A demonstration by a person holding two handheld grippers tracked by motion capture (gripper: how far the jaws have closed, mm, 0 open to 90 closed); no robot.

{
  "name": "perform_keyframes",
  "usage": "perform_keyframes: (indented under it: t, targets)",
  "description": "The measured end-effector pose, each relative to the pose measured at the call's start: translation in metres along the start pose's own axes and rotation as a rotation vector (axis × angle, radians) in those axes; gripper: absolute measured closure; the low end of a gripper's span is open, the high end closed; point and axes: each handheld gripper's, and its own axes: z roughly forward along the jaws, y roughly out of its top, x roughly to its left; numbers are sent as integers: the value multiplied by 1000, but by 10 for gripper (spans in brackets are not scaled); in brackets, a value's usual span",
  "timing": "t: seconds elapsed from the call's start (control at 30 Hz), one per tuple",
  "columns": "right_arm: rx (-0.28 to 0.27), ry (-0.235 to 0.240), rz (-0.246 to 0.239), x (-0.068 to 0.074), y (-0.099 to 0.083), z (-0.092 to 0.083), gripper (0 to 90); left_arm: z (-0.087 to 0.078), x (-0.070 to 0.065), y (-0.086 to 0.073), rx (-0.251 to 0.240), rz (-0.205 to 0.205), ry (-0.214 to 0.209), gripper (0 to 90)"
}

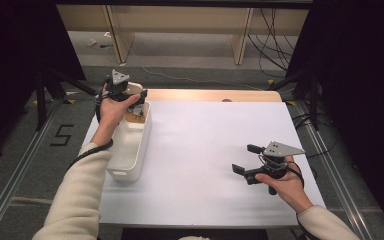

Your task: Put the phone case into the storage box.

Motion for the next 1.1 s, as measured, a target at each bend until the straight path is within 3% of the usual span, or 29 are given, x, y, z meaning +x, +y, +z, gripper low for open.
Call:
perform_keyframes:
  t: [1.1]
  targets:
    - [1,1,0,0,0,0,46,10,3,-5,32,-14,3,83]
